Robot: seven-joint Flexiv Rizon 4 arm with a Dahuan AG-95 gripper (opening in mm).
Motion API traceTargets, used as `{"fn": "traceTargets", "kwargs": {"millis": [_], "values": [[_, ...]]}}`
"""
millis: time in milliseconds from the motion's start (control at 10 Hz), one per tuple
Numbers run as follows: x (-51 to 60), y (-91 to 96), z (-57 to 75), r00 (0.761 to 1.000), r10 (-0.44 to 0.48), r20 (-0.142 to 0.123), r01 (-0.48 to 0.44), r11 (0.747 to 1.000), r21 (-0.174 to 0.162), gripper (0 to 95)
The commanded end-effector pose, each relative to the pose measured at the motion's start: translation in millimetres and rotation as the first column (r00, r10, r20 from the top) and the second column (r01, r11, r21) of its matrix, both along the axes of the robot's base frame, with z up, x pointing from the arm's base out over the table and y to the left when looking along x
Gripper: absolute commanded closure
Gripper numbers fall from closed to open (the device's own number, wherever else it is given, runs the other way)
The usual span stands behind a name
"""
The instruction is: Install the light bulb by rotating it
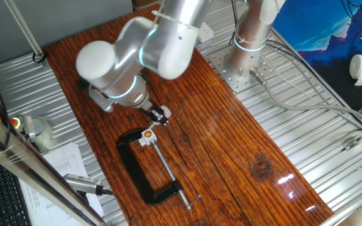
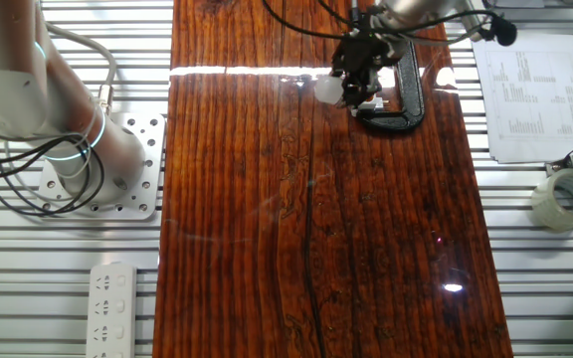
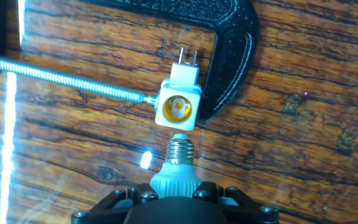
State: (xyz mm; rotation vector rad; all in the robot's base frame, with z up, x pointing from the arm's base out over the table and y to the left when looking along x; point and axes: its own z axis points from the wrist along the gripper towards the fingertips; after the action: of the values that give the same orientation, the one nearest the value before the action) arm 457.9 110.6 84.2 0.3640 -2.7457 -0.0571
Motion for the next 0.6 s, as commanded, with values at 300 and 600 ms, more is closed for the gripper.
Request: {"fn": "traceTargets", "kwargs": {"millis": [300,600], "values": [[-0.8,-0.2,0.3,0.977,0.155,-0.144,-0.153,0.988,0.026,95.0],[-0.2,-0.1,0.9,0.971,0.167,-0.170,-0.164,0.986,0.032,95.0]]}}
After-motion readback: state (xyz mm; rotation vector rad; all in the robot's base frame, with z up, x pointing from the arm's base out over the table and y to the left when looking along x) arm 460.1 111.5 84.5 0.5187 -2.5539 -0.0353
